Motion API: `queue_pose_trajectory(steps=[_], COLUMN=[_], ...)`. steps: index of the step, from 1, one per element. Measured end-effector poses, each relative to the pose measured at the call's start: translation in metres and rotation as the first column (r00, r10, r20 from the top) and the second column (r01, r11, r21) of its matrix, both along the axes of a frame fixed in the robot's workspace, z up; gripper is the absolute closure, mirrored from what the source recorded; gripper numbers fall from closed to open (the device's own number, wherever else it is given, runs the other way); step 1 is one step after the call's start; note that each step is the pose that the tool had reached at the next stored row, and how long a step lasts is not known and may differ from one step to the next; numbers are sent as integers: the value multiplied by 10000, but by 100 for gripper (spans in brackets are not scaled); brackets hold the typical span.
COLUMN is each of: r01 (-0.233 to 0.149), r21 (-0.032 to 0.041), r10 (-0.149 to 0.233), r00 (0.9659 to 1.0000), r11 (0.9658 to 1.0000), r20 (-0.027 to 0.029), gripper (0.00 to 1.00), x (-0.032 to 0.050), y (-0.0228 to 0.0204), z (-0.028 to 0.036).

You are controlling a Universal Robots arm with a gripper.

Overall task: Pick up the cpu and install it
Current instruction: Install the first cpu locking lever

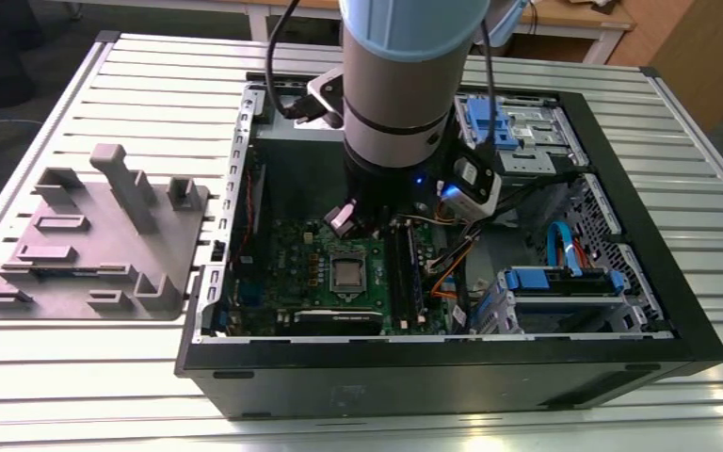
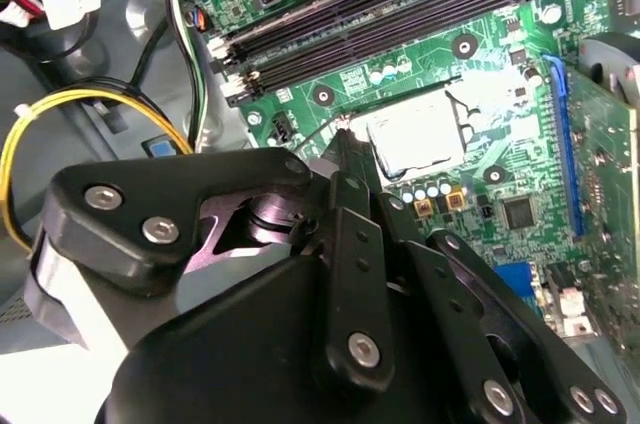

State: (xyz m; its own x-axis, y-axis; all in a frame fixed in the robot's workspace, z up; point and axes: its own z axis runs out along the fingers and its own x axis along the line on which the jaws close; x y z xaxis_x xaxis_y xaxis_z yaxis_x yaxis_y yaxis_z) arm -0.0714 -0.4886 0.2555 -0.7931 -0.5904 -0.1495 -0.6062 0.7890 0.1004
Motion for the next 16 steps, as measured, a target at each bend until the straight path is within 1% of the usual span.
queue_pose_trajectory(steps=[2, 5, 7, 8, 9, 16], r01=[-1, 0, 0, 0, 0, -1], r21=[-2, -2, 0, -3, -2, -5], r10=[1, 0, 0, 0, 0, 1], r00=[10000, 10000, 10000, 10000, 10000, 10000], r11=[10000, 10000, 10000, 10000, 10000, 10000], r20=[-1, -1, 0, 9, 9, 8], gripper=[89, 89, 89, 89, 89, 89], x=[0, 0, 0, -17, -17, -17], y=[0, 0, 0, 0, 0, -1], z=[26, 48, 48, 84, 132, 132])
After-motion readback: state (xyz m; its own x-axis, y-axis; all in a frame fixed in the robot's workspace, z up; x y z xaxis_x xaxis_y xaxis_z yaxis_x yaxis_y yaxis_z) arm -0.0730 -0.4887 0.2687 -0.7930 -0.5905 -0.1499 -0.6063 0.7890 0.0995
